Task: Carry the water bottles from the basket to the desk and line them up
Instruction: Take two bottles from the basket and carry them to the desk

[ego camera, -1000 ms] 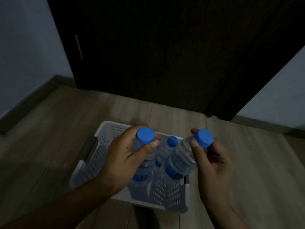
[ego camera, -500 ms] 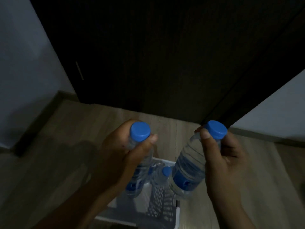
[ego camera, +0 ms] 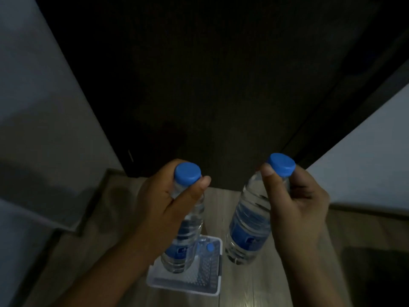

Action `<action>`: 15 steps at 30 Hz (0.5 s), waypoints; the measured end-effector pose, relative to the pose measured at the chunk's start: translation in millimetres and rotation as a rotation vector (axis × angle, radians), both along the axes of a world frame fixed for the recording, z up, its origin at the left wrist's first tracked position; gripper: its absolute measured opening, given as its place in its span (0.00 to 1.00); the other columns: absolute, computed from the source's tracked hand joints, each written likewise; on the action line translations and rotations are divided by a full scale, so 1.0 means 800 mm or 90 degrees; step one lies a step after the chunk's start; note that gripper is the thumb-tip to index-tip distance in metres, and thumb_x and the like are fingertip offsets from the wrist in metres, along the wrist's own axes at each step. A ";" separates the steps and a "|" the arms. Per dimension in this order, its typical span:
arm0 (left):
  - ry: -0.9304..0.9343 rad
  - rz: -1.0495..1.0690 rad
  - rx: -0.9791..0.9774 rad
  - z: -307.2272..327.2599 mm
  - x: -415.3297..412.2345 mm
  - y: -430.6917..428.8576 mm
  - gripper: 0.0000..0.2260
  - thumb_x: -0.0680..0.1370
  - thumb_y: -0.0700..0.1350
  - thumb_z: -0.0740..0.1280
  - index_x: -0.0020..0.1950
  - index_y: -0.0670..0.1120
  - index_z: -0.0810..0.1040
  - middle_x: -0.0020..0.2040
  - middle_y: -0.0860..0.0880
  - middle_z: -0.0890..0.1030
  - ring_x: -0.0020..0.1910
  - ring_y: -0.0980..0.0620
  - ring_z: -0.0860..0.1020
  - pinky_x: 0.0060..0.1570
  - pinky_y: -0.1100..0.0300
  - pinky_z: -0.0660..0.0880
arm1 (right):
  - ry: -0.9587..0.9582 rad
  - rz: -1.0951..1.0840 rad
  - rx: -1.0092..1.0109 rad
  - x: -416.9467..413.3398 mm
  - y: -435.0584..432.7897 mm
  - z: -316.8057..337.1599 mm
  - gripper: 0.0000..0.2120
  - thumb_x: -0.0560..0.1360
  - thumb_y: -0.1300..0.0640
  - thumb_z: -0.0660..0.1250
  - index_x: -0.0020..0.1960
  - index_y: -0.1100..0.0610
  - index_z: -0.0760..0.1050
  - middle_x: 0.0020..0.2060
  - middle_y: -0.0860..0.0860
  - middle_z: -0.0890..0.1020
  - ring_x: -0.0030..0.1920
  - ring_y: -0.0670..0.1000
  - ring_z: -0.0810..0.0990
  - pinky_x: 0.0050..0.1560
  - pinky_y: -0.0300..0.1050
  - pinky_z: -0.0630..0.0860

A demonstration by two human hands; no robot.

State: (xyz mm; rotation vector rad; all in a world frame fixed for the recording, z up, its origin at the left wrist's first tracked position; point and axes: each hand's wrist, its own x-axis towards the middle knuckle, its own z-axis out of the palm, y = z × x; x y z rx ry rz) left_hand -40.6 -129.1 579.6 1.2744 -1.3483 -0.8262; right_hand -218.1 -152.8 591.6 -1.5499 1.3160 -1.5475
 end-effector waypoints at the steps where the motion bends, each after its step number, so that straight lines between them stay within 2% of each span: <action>1: -0.010 -0.005 -0.017 0.035 0.001 0.001 0.15 0.71 0.57 0.63 0.47 0.47 0.76 0.42 0.50 0.80 0.39 0.57 0.80 0.39 0.73 0.74 | -0.002 0.003 -0.009 0.001 0.002 0.036 0.05 0.73 0.51 0.66 0.46 0.50 0.78 0.35 0.46 0.81 0.34 0.43 0.80 0.35 0.29 0.74; 5: -0.026 -0.012 -0.071 0.180 0.009 0.011 0.15 0.72 0.56 0.62 0.45 0.45 0.76 0.41 0.48 0.79 0.38 0.55 0.80 0.37 0.72 0.74 | 0.005 -0.003 -0.067 0.007 0.011 0.183 0.02 0.73 0.52 0.66 0.44 0.49 0.77 0.34 0.43 0.81 0.34 0.42 0.80 0.35 0.28 0.73; 9: -0.020 -0.024 -0.133 0.320 0.021 0.026 0.15 0.74 0.55 0.62 0.46 0.43 0.76 0.42 0.46 0.80 0.39 0.55 0.80 0.38 0.72 0.74 | -0.007 0.009 -0.115 0.019 0.027 0.320 0.01 0.74 0.54 0.68 0.44 0.49 0.77 0.35 0.45 0.82 0.35 0.42 0.81 0.36 0.28 0.74; 13: -0.031 0.002 -0.191 0.444 0.038 0.047 0.15 0.74 0.58 0.62 0.45 0.47 0.78 0.41 0.52 0.82 0.40 0.57 0.80 0.38 0.72 0.74 | -0.071 0.038 -0.166 0.038 0.053 0.447 0.03 0.71 0.54 0.69 0.43 0.52 0.80 0.32 0.50 0.82 0.32 0.43 0.80 0.34 0.31 0.75; 15: -0.027 0.011 -0.213 0.501 0.044 0.062 0.13 0.75 0.57 0.65 0.45 0.48 0.78 0.41 0.54 0.82 0.39 0.59 0.80 0.38 0.73 0.73 | -0.090 0.051 -0.194 0.045 0.072 0.504 0.07 0.70 0.51 0.68 0.43 0.54 0.80 0.31 0.48 0.82 0.32 0.43 0.80 0.34 0.31 0.75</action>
